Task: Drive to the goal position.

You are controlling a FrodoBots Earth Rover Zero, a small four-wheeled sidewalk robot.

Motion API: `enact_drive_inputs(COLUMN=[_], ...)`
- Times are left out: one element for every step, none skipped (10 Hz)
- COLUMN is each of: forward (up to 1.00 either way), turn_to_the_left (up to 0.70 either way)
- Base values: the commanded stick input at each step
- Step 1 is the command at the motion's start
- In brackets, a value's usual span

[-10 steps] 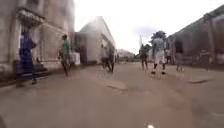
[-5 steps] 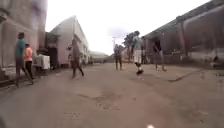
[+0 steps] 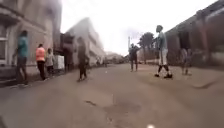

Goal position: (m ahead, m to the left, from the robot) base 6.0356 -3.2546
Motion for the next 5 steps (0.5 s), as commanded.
enact_drive_inputs(forward=[0.7, 0.7, 0.7, 0.7, 0.7], turn_to_the_left=[0.21, 0.06, 0.15, 0.06, -0.26])
